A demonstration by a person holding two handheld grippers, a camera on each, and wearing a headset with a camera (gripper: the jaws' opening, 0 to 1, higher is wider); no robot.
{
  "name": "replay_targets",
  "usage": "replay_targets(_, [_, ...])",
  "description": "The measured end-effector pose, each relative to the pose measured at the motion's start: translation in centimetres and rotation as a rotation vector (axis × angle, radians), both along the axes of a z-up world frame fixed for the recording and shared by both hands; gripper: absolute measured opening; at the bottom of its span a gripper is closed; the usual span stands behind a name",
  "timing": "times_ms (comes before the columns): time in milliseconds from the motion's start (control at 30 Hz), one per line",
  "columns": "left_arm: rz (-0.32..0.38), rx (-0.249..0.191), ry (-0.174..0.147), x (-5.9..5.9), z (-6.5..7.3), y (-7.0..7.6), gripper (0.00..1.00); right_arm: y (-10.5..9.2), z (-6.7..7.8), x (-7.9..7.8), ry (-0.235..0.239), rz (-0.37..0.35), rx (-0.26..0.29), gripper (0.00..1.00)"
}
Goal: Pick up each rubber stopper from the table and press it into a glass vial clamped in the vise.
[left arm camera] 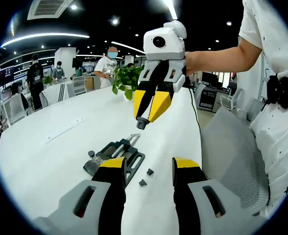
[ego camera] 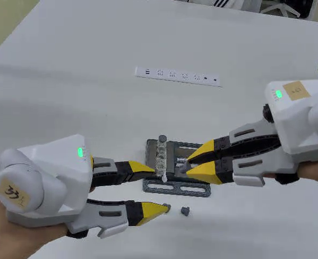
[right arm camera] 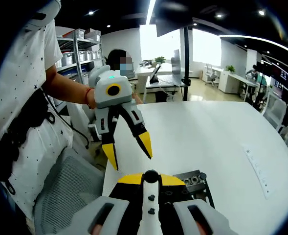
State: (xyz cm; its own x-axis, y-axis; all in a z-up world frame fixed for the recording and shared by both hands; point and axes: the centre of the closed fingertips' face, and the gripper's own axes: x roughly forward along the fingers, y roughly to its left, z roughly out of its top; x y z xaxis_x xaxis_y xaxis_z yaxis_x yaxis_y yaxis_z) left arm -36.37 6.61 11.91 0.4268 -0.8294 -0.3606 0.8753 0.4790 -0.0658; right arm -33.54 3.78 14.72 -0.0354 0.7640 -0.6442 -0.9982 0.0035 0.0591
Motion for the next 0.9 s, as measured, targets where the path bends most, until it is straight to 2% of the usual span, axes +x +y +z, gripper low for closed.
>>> replay_targets(100, [0.025,0.005,0.004,0.1,-0.3,0.5,0.42,0.4,-0.1,1.1,-0.014,0.008,-0.024,0.05])
replay_targets(267, [0.054,0.021,-0.014,0.4,-0.7,1.5,0.49,1.1,-0.7,2.9,-0.033,0.022,-0.062,0.05])
replay_targets(433, [0.082,0.033,-0.01,0.6,-1.3,2.3,0.57,1.8,-1.4,4.3,-0.039,0.038,-0.096,0.05])
replay_targets(733, [0.118,0.032,-0.002,1.1,-2.2,3.6,0.7,2.3,-2.6,5.8,-0.04,0.068,-0.162,0.05])
replay_targets(900, [0.117,0.056,0.0,1.3,-3.1,4.2,0.76,2.6,-3.2,6.3,-0.042,0.092,-0.204,0.05])
